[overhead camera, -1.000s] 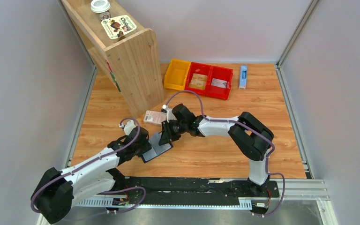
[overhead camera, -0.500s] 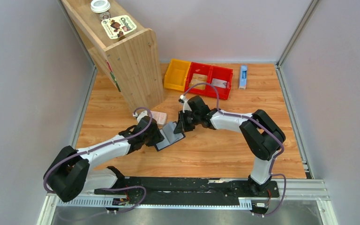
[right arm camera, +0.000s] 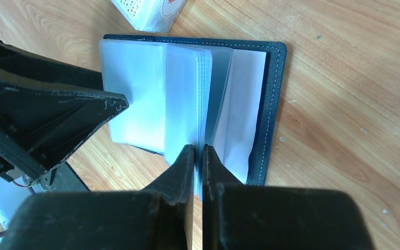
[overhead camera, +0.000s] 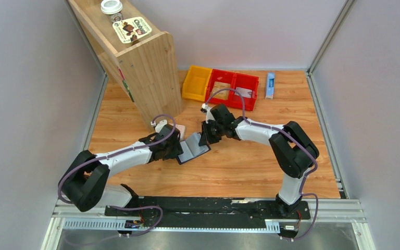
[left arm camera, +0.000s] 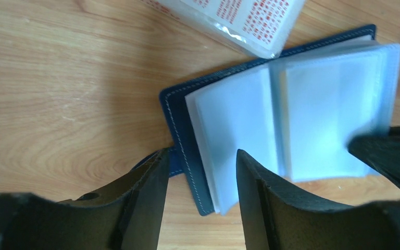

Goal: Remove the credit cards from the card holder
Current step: Remove the credit card from the card holder.

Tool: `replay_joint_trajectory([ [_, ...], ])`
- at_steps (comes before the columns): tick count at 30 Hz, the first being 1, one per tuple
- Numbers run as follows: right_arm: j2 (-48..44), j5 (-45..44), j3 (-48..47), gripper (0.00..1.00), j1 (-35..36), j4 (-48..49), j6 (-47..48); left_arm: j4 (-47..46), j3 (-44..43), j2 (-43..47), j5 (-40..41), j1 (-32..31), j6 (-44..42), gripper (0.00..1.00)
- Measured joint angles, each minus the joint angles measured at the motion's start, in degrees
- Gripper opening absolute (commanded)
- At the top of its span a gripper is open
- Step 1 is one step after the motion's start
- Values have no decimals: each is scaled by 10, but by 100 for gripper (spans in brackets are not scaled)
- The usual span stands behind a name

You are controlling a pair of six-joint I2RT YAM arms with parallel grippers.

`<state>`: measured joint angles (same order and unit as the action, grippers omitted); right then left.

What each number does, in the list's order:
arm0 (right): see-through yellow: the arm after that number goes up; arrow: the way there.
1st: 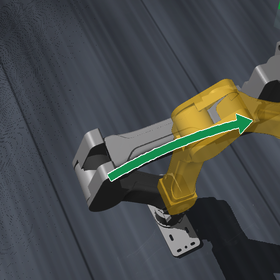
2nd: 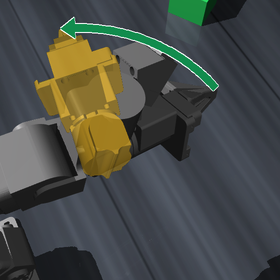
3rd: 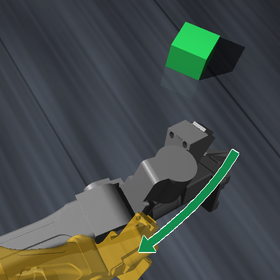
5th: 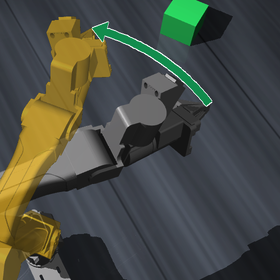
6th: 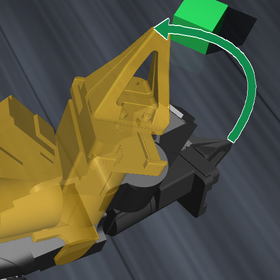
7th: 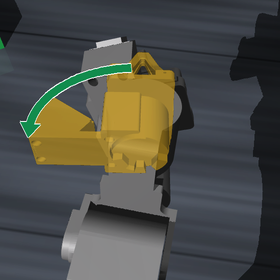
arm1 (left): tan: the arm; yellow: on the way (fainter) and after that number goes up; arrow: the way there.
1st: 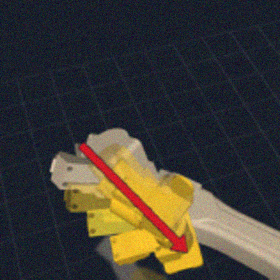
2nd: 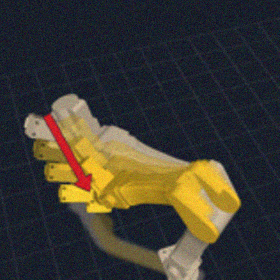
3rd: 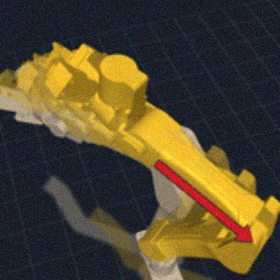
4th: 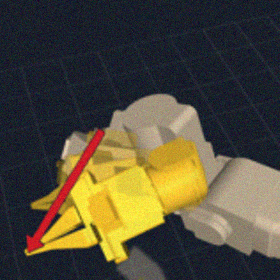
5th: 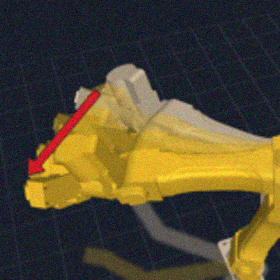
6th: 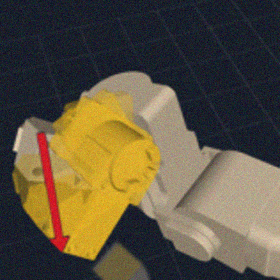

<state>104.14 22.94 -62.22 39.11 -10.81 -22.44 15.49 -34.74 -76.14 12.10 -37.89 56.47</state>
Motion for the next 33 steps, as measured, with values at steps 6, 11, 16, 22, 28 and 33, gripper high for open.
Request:
replay_joint_trajectory([
  [6, 0, -12, -5, 25, 0, -14, 14, 23, -25, -36, 22, 0, 2, 40],
  [11, -2, -75, -9, 51, 1, -50, 24, 23, -37, -53, 21, 1, 3, 34],
  [16, -29, -164, -9, 60, 9, -87, 24, 4, -37, -60, 10, 1, 12, 31],
  [22, -45, -184, -20, 63, 24, -82, 24, -8, -37, -64, 0, 1, 17, 31],
  [28, -29, -176, -24, 60, 32, -80, 23, -9, -37, -64, -2, 1, 21, 31],
  [33, -12, -165, -28, 51, 35, -76, 21, -9, -37, -64, -3, 2, 22, 31],
])
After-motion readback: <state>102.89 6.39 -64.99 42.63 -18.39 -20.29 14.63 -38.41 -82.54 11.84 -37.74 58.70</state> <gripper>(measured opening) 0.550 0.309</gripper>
